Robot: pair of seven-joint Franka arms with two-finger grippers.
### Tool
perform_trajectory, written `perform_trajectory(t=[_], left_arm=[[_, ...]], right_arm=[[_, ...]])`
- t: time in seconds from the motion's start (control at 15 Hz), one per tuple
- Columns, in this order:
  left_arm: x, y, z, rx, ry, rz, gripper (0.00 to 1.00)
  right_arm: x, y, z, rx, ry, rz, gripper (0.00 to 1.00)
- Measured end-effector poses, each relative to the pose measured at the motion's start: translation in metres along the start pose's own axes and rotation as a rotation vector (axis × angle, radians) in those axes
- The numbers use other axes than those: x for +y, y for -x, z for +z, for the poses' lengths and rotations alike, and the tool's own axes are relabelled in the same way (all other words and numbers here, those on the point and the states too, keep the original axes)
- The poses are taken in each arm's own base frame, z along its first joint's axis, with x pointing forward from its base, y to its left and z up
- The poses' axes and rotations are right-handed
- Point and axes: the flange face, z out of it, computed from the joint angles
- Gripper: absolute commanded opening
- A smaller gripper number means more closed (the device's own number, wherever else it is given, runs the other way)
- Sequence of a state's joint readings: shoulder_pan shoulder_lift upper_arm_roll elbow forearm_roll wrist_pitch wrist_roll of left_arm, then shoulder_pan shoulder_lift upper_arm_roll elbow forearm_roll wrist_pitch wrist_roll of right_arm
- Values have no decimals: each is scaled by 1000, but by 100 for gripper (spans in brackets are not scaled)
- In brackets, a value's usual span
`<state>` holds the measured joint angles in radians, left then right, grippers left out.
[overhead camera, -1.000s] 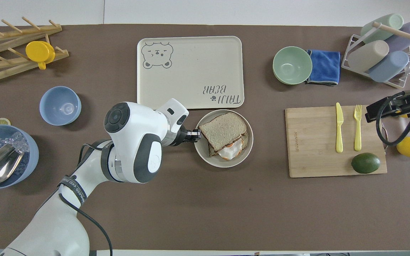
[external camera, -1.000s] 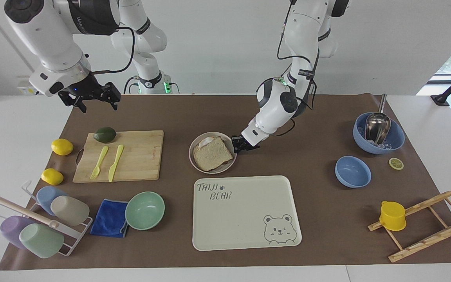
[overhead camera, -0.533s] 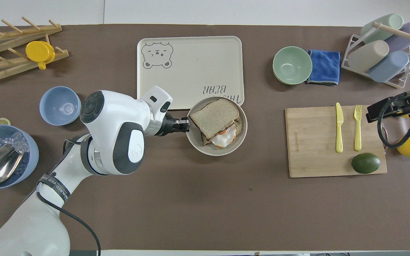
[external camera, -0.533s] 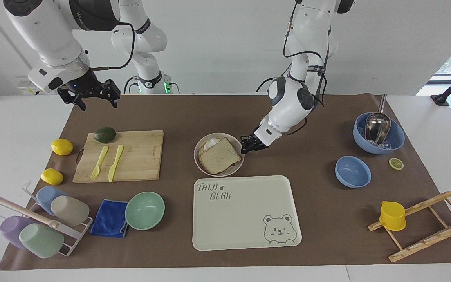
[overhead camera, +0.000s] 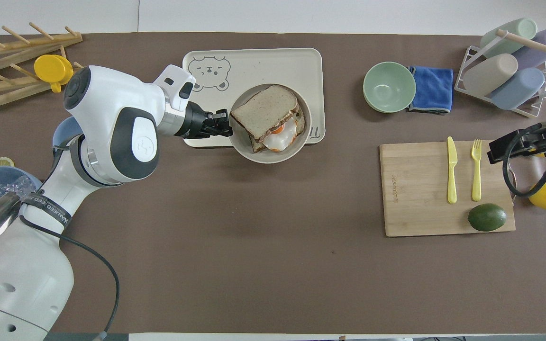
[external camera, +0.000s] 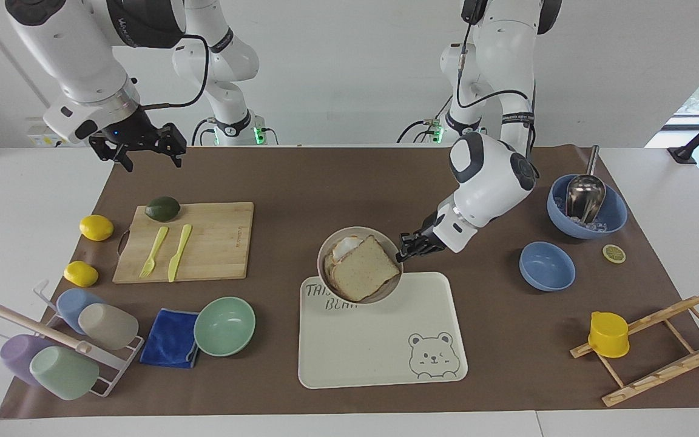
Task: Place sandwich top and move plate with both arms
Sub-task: 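Slide the plate with the left gripper onto the bear-print tray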
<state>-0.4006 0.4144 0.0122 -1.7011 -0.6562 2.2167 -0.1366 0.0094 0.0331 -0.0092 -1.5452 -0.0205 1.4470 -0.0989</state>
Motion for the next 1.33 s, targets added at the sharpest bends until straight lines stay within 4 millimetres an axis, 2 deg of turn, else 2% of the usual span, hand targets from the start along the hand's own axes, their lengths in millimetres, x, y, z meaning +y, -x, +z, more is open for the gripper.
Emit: perform_trajectory(t=[0.27,0.4,0.67,1.2,1.27,1.33], left_arm=[[-18,-41,19,26,-17,-45,0],[-26,-53,27,36,-25,-59,0],[-33,-62,31,82,-28,-76,0],[-43,-69,42,129,-40,-105,1],[-44,-69,43,129,-42,-105,43],[-44,-68,43,129,-45,-104,59]], right_arm=[[2,1,1,-8,-1,4,100],[8,2,1,-10,-3,14,100],[26,4,2,-11,-8,47,100],[38,6,2,-11,-12,69,100],[39,6,2,-11,-12,70,100],[40,7,2,-10,-12,73,100]])
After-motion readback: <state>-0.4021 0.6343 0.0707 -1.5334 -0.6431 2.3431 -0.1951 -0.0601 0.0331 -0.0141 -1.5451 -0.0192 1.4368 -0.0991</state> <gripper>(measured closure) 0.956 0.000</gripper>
